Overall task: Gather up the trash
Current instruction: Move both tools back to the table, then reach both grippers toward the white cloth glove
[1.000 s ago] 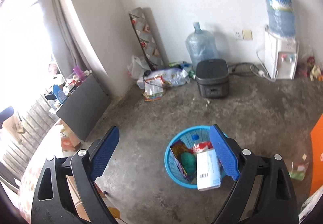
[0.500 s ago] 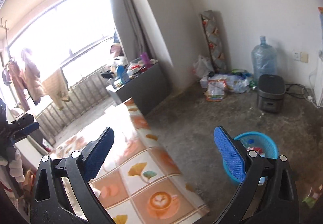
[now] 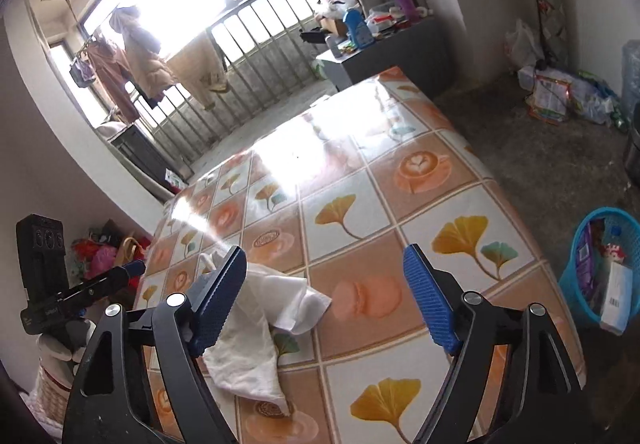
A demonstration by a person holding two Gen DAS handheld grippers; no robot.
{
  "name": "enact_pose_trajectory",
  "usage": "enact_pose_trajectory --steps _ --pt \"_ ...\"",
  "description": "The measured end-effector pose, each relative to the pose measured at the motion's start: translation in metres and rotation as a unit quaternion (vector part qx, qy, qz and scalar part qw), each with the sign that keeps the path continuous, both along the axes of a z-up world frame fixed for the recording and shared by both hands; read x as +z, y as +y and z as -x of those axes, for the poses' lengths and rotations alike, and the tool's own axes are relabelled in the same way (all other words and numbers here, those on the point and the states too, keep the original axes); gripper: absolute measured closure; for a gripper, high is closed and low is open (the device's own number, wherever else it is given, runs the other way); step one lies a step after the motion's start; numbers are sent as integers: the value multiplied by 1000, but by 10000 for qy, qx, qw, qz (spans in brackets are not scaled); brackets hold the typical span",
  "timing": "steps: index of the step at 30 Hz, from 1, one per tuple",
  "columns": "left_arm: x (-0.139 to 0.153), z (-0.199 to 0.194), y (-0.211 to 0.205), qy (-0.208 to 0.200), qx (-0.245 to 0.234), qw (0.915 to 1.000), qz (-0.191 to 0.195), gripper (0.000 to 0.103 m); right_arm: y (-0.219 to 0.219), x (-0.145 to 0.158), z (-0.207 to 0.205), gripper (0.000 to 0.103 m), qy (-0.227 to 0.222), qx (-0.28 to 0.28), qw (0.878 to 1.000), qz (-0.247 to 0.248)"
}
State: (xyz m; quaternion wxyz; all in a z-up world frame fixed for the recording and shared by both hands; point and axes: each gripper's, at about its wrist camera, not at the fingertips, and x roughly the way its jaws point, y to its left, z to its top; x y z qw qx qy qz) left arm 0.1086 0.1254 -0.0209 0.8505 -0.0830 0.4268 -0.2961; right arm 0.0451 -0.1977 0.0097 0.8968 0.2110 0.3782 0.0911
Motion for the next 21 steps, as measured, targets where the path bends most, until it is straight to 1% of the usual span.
enact_pose_trajectory --steps 1,3,4,6,7,8,9,10,12,13,14,15,17,18,20,21 --pt "-6 3 1 135 -34 9999 19 17 6 -3 -3 33 83 110 9999 1" --pt "-17 12 1 415 -124 9991 35 20 17 -9 -9 40 237 313 9992 -18" --pt "-23 15 0 558 -174 9983 9 22 21 -13 -13 43 317 390 9987 -3" --pt "-34 22 -3 834 -272 9961 -107 27 28 -17 -19 51 450 553 9974 46" --pt "-39 25 -4 955 -314 9948 -164 30 32 -20 -23 53 519 614 9967 105" --pt "-45 28 -6 1064 -357 9934 -237 33 34 -22 -28 57 586 665 9959 171" --pt "-49 30 -8 1129 -381 9924 -291 39 37 -24 -30 59 633 723 9952 208" --pt "-52 32 -9 1182 -377 9918 -302 42 40 -27 -33 59 682 782 9943 250" --pt "-61 34 -11 1342 -351 9899 -287 46 46 -32 -35 67 804 858 9923 380" --pt "-65 34 -12 1398 -318 9892 -303 50 49 -35 -35 69 844 917 9914 401" --pt "-69 34 -13 1438 -278 9887 -314 54 51 -37 -35 75 873 958 9907 426" --pt "-72 33 -14 1469 -248 9883 -322 57 53 -38 -34 84 902 988 9899 477" --pt "-77 30 -18 1456 -194 9886 -335 68 56 -40 -29 95 946 1006 9887 586" --pt "-78 29 -19 1411 -171 9893 -332 72 55 -40 -27 99 954 976 9888 596" --pt "-79 24 -24 1332 -164 9902 -399 85 48 -39 -24 102 979 899 9898 522" --pt "-80 21 -27 1275 -187 9907 -434 88 44 -38 -23 103 968 846 9905 491"
